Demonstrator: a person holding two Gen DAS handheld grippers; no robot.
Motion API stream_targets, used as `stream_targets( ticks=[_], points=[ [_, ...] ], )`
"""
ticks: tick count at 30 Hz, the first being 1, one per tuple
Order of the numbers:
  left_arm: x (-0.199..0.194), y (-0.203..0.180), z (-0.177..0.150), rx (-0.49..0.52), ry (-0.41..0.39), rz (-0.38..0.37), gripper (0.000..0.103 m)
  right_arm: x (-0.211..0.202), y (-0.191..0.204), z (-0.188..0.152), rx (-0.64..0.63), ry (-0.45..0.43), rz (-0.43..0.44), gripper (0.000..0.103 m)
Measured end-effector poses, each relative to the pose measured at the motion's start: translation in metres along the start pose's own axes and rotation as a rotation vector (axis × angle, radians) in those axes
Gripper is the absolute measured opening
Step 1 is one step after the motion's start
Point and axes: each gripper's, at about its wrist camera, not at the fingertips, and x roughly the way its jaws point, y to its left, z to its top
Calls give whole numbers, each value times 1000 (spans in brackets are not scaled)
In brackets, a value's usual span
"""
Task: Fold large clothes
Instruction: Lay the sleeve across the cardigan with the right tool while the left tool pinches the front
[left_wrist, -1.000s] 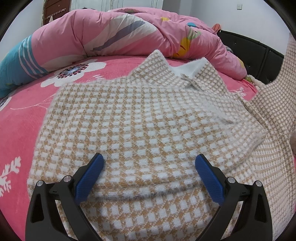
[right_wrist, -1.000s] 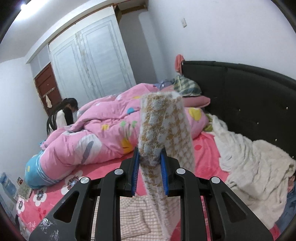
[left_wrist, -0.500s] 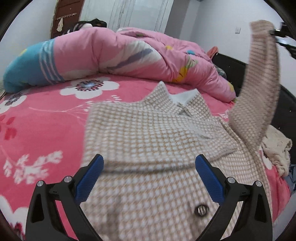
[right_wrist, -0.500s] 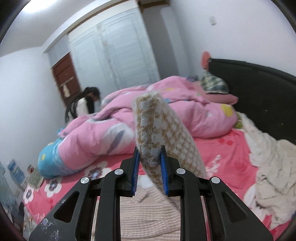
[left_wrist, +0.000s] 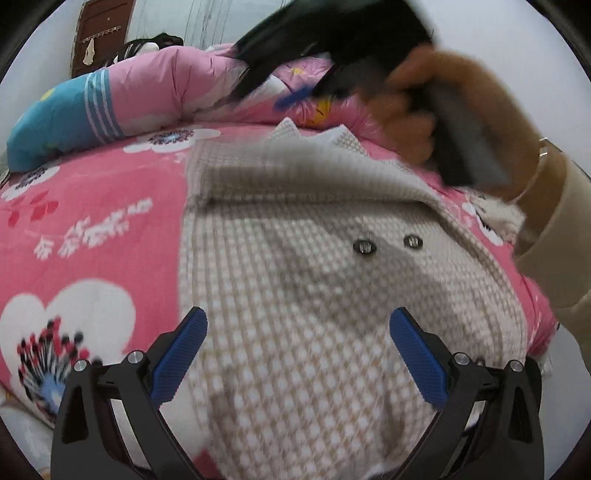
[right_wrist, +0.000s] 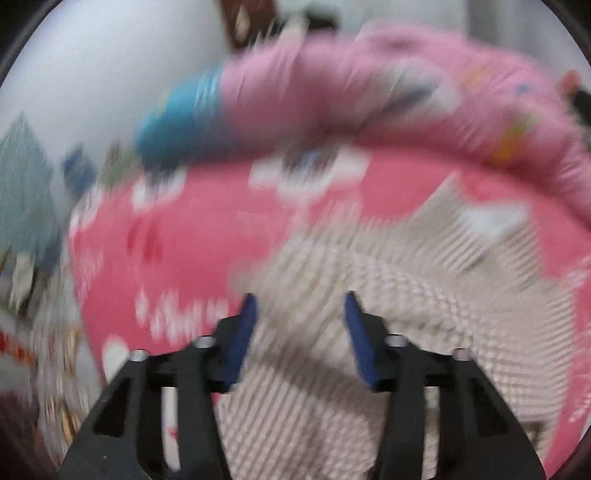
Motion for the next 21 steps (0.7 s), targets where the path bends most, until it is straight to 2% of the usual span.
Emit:
stream_targets(
  ticks=[2,6,11,14,16,17,19,21],
  points=[
    [5,-1,-2,-8,5,2,97,4,-4,-4,4,13,11,57],
    [14,1,7,-33,-28,-1,97,-40,-39,-10,59,-85,40,77],
    [20,21,40,-86,-115,18,97,-93,-117,-24,167,-174,-38,80],
    [16,47,60,-119,-168,38,96,-118,-185,-46,315,-207,-86,80],
    [27,59,83,-138,-181,47,92,-126,-221,-59,407,-221,-106,80],
    [24,66,82,-145,-180,41,92,-127,-234,-64,437,-224,-110,80],
    [29,81,91,-167,-164,21,86,-124,-268,-74,505,-219,-126,80],
    [46,95,108,-203,-134,-1,74,-116,-286,-77,530,-201,-128,79]
  ],
)
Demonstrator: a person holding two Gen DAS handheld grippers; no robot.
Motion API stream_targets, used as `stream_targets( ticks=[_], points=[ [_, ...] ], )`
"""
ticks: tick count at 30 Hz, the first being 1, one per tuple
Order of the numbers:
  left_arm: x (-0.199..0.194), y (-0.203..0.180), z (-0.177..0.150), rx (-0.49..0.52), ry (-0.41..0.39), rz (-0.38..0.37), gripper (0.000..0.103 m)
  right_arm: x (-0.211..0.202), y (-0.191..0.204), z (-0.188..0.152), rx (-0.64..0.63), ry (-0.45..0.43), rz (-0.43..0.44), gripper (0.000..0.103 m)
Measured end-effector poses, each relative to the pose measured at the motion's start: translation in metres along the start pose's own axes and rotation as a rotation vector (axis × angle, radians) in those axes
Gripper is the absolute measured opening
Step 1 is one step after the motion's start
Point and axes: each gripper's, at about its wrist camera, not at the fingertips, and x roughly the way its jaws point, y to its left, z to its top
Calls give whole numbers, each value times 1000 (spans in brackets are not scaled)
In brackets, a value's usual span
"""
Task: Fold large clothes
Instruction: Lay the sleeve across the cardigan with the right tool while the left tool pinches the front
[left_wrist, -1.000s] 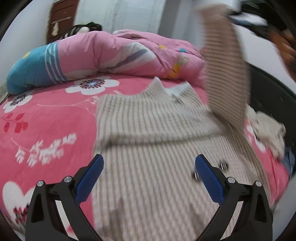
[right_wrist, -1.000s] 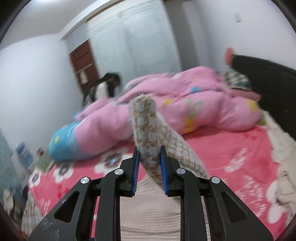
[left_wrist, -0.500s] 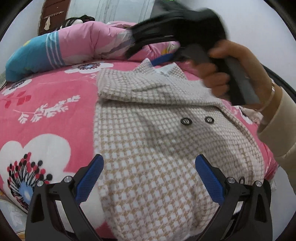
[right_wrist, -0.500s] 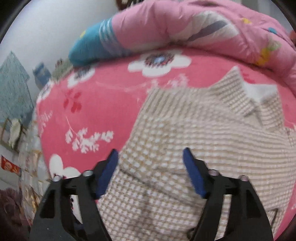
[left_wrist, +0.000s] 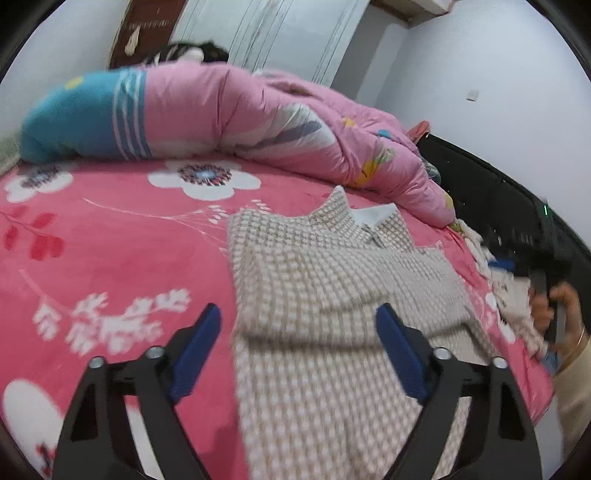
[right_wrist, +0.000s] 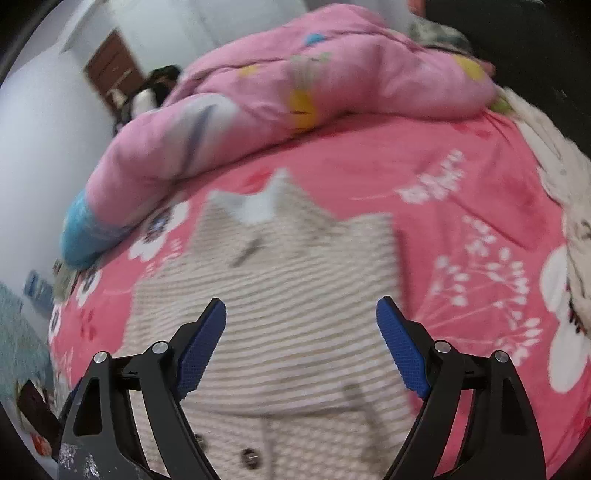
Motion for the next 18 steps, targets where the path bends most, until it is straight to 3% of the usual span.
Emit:
stream_targets(
  ticks=[4,5,7,10,15,18],
  points=[
    [47,12,26,-36,87,-14,57,34,-20,9,21,59,-11,75],
    [37,17,21,-32,103,-12,54,44,-23,11,22,77,-19,72],
    [58,13,27,-14,153,4,51,58,-30,15,19,101,-37,66],
    [52,29,16,-2,199,44,49,69,-41,17,18,119,-37,55],
    [48,45,14,17,218,68,49,80,-50,16,2,120,-39,33],
    [52,49,16,16,228,81,49,82,-57,17,11,120,-23,28]
  ],
)
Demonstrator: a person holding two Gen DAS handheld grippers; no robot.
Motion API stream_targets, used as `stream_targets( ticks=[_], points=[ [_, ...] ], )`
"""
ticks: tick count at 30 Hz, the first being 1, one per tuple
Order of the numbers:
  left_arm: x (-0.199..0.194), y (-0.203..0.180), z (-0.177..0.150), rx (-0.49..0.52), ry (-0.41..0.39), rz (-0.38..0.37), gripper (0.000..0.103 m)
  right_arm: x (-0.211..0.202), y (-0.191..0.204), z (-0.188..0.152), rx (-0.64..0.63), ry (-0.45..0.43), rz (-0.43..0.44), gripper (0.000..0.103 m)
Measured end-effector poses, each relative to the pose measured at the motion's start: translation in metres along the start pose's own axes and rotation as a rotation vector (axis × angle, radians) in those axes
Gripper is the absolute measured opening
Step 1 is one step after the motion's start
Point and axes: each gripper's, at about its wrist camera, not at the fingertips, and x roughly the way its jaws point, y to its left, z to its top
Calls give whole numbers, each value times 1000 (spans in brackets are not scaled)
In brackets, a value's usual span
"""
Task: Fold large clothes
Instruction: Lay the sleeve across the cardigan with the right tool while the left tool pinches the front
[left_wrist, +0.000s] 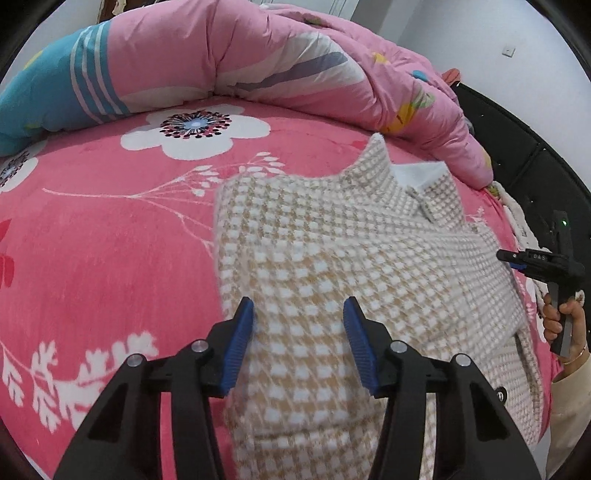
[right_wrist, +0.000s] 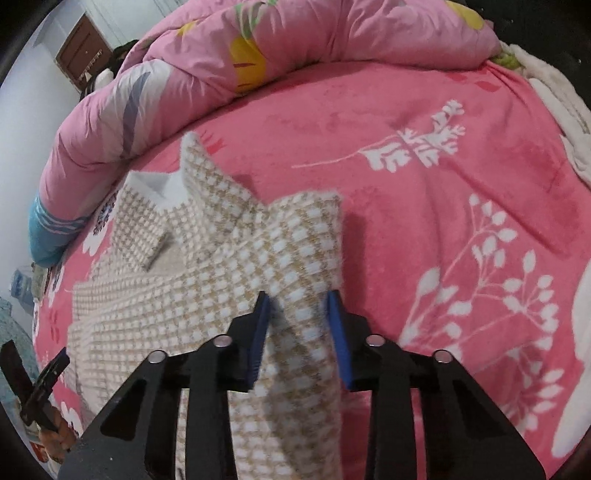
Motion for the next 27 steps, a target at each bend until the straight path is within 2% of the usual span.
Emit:
stream_targets(
  ticks=[4,6,11,14,16,17,19,23,27],
  points=[
    [8,7,6,-42,23,23,49,3,-9,1,37,5,36,33],
    [10,9,7,-48,34,23,49,4,-10,2,32,8,38,42],
    [6,5,7,-22,25,24,48,7,-8,1,11,2,25,44],
    [5,-3,8,36,21,70,36,9,-9,1,8,3,20,40],
    [6,-5,8,55,28,105,23,9,-11,1,9,7,26,36],
    [7,-6,8,74,34,141,12,10,-10,0,5,5,25,34],
    [5,-7,9,89,28,144,7,8,-9,1,-5,-2,19,32],
    [-23,-28,29,149,-74,103,6,6,-5,2,-10,-13,10,29],
    [-61,-56,63,221,-243,84,6,4,-5,2,1,-26,4,27]
  ],
)
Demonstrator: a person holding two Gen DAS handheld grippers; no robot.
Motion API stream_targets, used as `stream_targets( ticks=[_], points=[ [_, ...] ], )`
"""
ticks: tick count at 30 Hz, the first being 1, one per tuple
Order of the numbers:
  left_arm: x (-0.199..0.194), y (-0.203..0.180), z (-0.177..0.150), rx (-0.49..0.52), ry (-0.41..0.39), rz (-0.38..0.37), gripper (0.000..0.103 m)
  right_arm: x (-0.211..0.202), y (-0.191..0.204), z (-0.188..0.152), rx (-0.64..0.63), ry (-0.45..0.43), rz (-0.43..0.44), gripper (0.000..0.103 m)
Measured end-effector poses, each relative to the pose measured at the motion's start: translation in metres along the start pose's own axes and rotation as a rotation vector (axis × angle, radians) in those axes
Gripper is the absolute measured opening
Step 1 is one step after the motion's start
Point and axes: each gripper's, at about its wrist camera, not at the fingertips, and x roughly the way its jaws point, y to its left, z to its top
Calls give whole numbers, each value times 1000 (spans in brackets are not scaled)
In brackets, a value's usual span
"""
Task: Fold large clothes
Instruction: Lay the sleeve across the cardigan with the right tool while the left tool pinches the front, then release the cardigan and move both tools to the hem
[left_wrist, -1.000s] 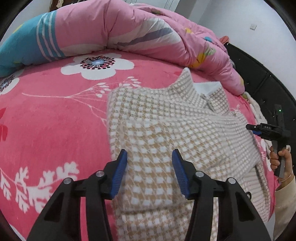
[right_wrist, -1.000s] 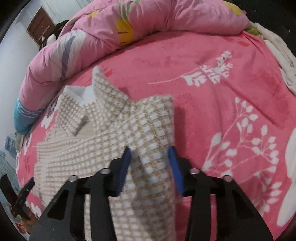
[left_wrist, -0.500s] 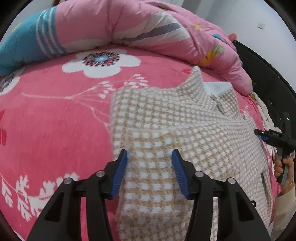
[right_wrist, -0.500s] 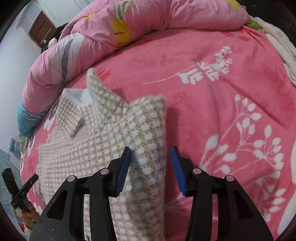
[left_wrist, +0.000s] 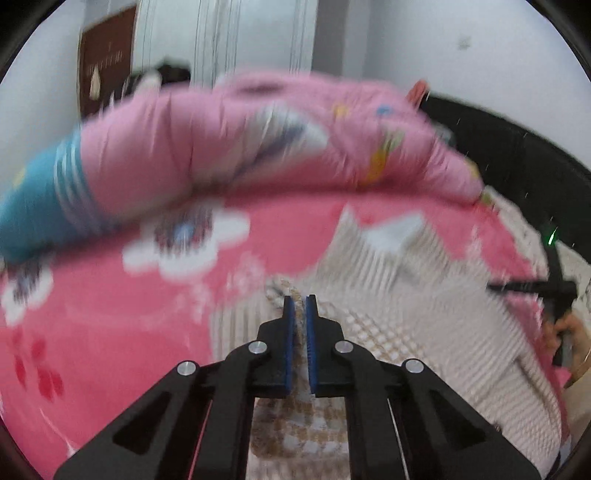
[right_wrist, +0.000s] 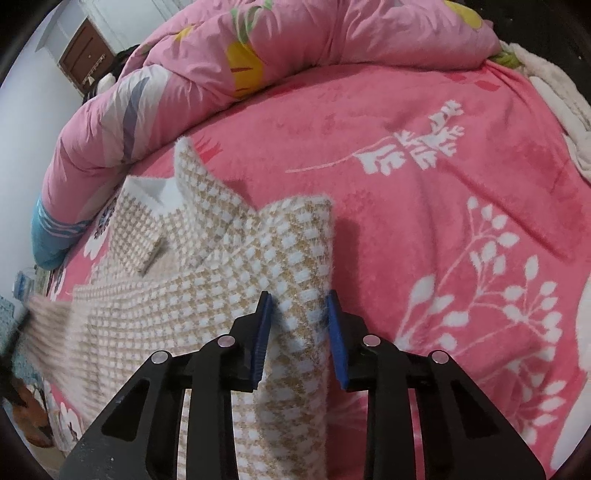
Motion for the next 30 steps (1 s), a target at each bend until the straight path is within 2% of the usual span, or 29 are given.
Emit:
stream_targets(
  ticks=[1,3,7,9,11,13,14,15,19,23,24,26,27,28,29,30],
  points=[
    [1,2,7,-5,-8,6,6,-2,-2,-1,2,-2,-1,27],
    [14,11,10,-36,30,10,6,-3,-4,-2,4,-5,-5,27],
    [63,40,-32,-75,165,66,6,-1,-7,-3,12,-13,5,30],
    [78,52,-55,-114,208,62,6,1,-8,-2,20,-12,17,31],
    [81,56,-67,-150,205,42,6,2,-6,0,9,-8,9,31],
    [77,52,-69,-137,179,49,6,1,-2,2,-15,-12,0,25],
    [77,50,-67,-132,173,53,6,-1,2,2,-39,-25,-8,15],
    [74,48,-65,-129,160,57,6,-5,5,2,-55,-44,-17,11],
    [58,46,-55,-124,92,50,6,-17,10,-1,-76,-119,-23,8],
    [82,44,-66,-99,175,76,6,6,1,-2,-66,-98,-68,8],
    [88,44,-71,-91,191,80,7,11,-1,-2,-60,-86,-71,12],
    [87,42,-74,-77,179,91,10,11,-7,0,-36,-85,-107,28],
    [84,43,-73,-82,172,87,13,5,-10,1,-29,-91,-134,46],
    [78,46,-71,-95,170,89,17,-4,-12,2,-24,-106,-146,53],
    [74,48,-69,-102,164,98,26,-11,-12,1,-26,-119,-145,54],
    [66,50,-67,-106,143,107,29,-28,-8,-1,-37,-152,-144,54]
  ],
)
